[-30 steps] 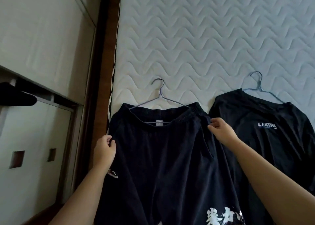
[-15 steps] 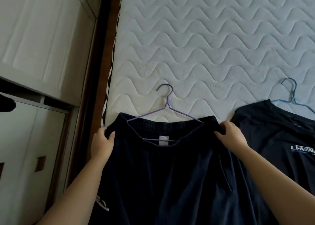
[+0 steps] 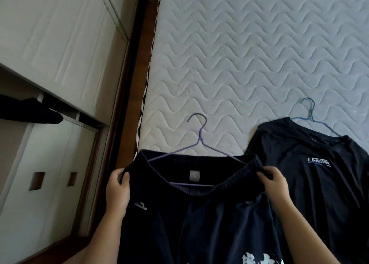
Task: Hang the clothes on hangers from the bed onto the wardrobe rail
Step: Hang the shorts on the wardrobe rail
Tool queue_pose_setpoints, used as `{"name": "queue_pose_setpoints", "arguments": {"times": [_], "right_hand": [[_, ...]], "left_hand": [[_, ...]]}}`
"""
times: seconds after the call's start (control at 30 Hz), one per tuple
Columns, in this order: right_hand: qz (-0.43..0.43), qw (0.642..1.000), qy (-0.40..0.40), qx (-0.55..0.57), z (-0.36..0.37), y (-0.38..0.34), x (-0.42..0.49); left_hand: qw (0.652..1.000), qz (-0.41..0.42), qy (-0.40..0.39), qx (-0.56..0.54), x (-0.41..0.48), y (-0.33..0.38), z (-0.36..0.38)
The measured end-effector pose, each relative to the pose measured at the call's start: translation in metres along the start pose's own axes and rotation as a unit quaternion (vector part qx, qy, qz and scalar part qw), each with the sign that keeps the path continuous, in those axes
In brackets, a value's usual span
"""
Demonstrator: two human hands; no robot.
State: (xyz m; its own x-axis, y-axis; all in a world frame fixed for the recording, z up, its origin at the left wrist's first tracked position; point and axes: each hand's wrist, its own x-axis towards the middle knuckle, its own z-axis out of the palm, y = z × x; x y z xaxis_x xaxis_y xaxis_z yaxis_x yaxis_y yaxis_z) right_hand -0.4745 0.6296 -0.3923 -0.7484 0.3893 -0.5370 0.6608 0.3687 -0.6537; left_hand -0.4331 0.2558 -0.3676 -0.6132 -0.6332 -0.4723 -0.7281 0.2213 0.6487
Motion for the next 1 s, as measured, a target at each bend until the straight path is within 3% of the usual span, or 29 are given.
{"name": "queue_pose_setpoints", "arguments": {"times": [0.1, 0.27, 0.6, 0.83, 1.0], "right_hand": [[0.024, 0.999, -0.011, 0.026, -0.02, 0.017, -0.044], [0.013, 0.999, -0.046, -0.024, -0.049, 0.037, -0.102], [-0.151, 0.971, -0.115, -0.148, -0.095, 0.007, -0.153], [-0.224, 0.941, -0.179, -0.182, -0.073, -0.025, -0.194], [-0.281, 0.909, -0.244, -0.188, -0.02, -0.061, -0.245]], "left_hand": [[0.999, -0.03, 0.017, -0.012, -0.055, -0.016, -0.028], [0.998, -0.049, 0.049, 0.007, -0.134, -0.034, -0.07], [0.996, -0.023, 0.074, -0.051, -0.246, -0.05, -0.137], [0.981, -0.022, 0.145, -0.124, -0.298, -0.086, -0.191], [0.956, -0.015, 0.247, -0.155, -0.322, -0.127, -0.251]]}}
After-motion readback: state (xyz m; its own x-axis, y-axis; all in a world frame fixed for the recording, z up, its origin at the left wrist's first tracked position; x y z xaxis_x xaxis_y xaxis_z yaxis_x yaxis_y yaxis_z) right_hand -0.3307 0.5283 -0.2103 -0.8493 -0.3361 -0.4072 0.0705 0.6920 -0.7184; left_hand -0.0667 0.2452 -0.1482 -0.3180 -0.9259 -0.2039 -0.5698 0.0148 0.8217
